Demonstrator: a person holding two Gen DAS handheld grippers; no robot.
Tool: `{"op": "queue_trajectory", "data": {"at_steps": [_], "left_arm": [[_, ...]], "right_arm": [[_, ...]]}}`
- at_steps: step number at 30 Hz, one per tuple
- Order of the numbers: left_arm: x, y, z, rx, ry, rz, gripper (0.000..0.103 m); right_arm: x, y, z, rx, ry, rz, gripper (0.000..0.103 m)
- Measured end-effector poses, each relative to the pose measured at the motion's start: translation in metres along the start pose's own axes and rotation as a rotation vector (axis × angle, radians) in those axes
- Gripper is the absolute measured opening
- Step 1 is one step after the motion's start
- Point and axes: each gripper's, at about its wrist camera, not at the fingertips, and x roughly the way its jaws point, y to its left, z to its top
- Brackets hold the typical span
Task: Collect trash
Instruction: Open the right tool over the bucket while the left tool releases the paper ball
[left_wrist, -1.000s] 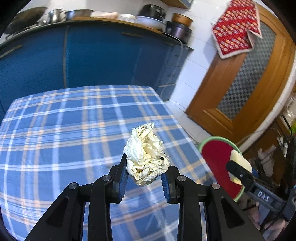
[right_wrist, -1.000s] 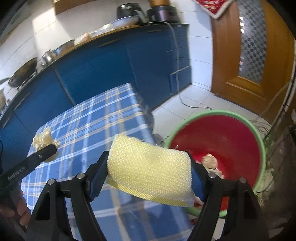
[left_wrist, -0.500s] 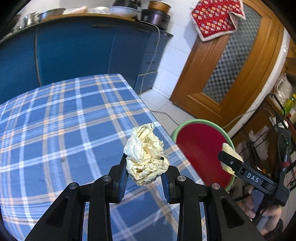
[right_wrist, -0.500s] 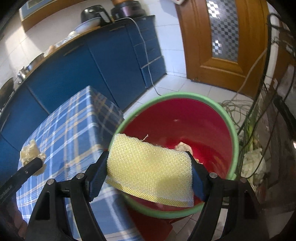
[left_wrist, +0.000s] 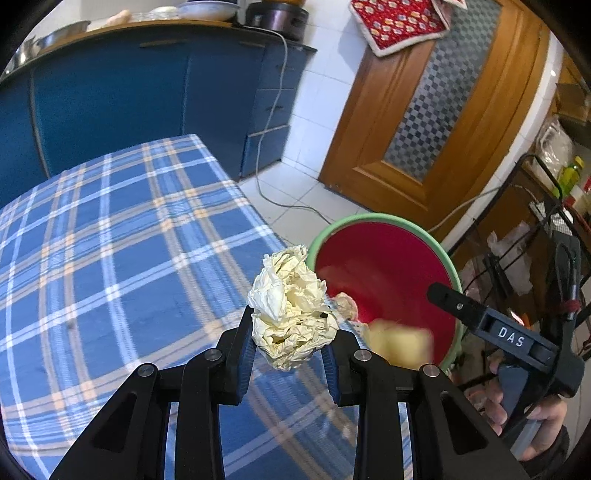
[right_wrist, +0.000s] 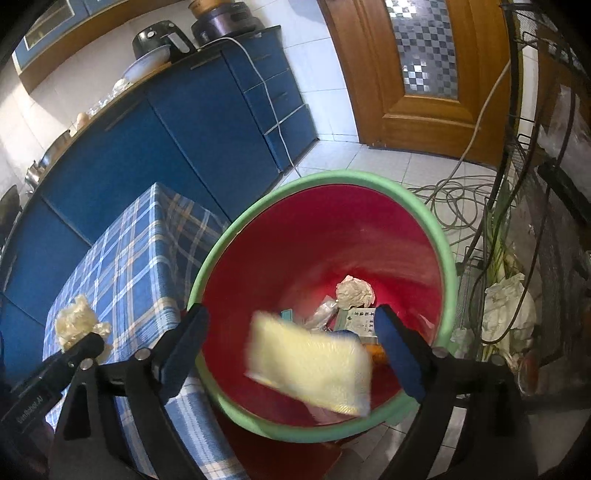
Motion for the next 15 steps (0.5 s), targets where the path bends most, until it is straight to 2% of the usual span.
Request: {"op": "queue_trajectory", "data": {"at_steps": [15], "left_arm": [[0.044, -0.054, 0.002, 0.151, 0.068, -0.068, 0.034]], "right_arm": [[-0.025, -0.025, 0.010, 0.063, -0.074, -0.002, 0.092]]}}
